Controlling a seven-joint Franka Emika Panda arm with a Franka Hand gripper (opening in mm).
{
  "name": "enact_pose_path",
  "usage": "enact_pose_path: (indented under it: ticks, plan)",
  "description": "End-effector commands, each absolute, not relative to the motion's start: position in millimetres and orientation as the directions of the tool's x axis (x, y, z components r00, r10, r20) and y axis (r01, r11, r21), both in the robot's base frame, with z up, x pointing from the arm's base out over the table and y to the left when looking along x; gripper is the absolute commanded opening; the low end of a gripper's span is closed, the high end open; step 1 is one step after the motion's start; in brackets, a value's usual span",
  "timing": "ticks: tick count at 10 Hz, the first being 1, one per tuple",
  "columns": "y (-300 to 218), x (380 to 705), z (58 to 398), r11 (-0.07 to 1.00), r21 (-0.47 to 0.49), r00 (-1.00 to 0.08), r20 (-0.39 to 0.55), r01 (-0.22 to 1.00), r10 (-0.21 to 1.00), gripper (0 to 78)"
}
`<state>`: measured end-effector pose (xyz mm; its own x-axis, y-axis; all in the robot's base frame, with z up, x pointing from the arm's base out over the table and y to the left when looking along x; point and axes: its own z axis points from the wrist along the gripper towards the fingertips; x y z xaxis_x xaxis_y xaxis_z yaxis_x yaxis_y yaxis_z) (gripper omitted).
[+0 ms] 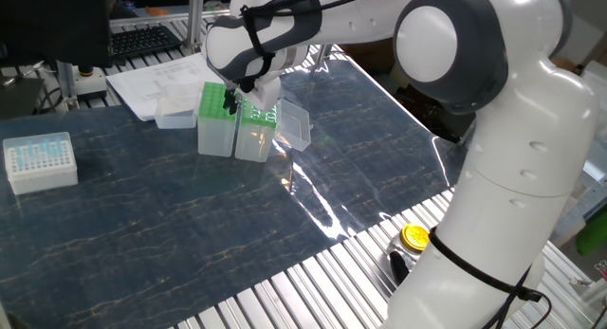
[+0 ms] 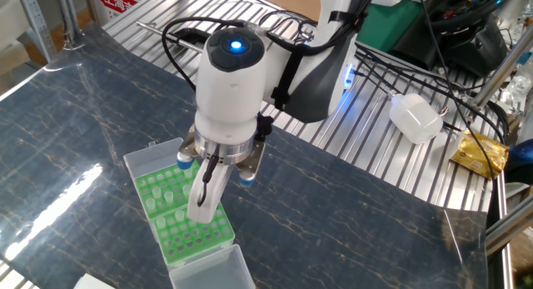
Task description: Transfer all large pipette tips from one holder to another
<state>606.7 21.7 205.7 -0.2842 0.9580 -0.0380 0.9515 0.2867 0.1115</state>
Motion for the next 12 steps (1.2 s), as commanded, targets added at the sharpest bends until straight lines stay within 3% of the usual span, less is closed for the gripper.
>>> enact_pose_path:
  ticks: [1, 12]
  plan:
    - [29, 601, 235, 0.307, 0.092, -0.303, -0.056, 0.947, 0.951, 1.2]
    - [25, 597, 292, 0.374, 0.080, -0.372, -0.047, 0.924, 0.927, 1.2]
